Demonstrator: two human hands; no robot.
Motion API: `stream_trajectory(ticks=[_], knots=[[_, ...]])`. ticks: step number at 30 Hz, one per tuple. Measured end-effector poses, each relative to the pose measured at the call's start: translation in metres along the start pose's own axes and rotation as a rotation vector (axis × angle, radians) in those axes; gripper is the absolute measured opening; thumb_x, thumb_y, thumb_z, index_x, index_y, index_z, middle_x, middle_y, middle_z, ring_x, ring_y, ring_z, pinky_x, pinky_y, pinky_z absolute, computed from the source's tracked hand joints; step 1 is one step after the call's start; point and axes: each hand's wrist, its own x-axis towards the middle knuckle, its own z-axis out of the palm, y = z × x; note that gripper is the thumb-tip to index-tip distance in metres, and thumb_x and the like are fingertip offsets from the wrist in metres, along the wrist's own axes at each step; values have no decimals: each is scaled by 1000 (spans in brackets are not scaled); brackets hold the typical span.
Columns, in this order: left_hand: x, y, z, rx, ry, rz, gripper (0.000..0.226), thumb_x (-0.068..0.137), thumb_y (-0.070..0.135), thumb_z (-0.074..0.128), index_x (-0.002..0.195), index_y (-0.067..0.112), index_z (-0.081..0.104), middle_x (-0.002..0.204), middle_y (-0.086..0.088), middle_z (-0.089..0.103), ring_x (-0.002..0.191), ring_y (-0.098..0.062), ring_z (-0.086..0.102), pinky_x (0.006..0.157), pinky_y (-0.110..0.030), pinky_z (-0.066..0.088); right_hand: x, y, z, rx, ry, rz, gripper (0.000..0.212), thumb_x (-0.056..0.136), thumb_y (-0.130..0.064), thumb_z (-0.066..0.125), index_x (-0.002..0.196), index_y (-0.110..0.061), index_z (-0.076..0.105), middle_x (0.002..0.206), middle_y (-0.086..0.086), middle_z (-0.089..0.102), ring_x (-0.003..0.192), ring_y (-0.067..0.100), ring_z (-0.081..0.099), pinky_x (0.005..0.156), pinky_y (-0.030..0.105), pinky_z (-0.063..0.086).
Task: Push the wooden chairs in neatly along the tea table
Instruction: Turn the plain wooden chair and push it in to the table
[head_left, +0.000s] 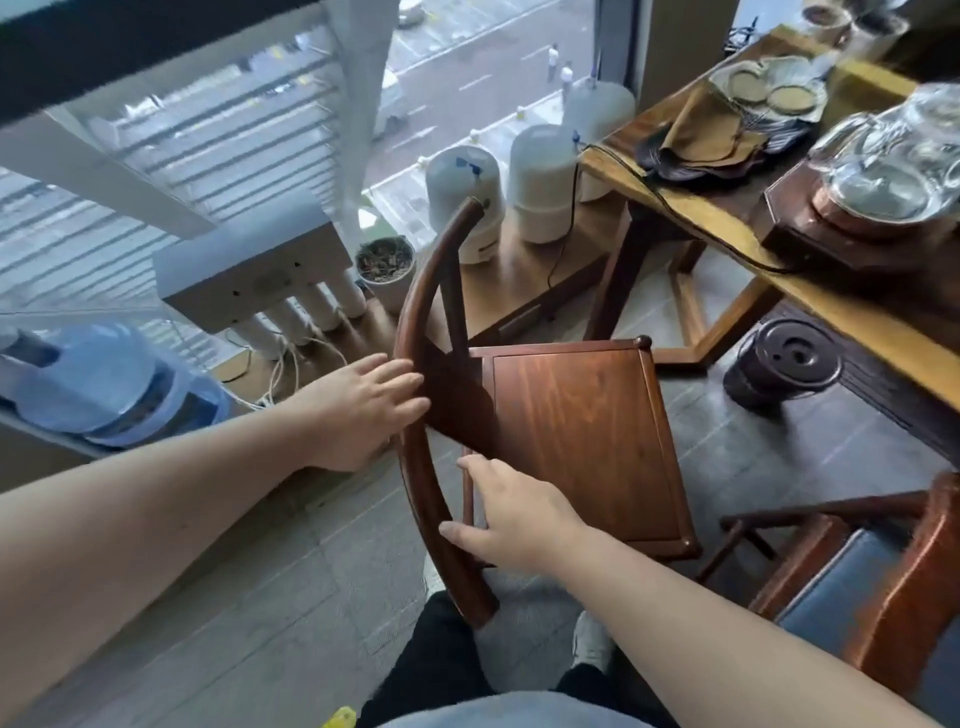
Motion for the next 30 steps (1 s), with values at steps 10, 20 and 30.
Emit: stream_trajectory(ticks=[10,20,30], knots=[[75,-81,21,126,-30,203,71,78,24,52,145,21,26,151,-11,33,143,-29,17,116,-55,13,82,-44,21,634,-82,424,66,77,-49,69,132,-22,44,121,4,60,108,25,61,94,45,50],[104,-94,35,183,47,196,32,90,15,40,120,19,52,129,1,53,135,-21,31,116,-54,12,91,-49,27,1035,-129,622,17,70,-12,65,77,-1,53,52,9,54,40,22,48,46,30,44],[97,13,25,123,96,303,31,81,21,50,112,18,55,109,-1,61,109,-27,50,109,-57,24,-22,21,34,725,-302,686,26,49,-15,62,71,-1,61,55,15,61,44,26,53,47,31,43]])
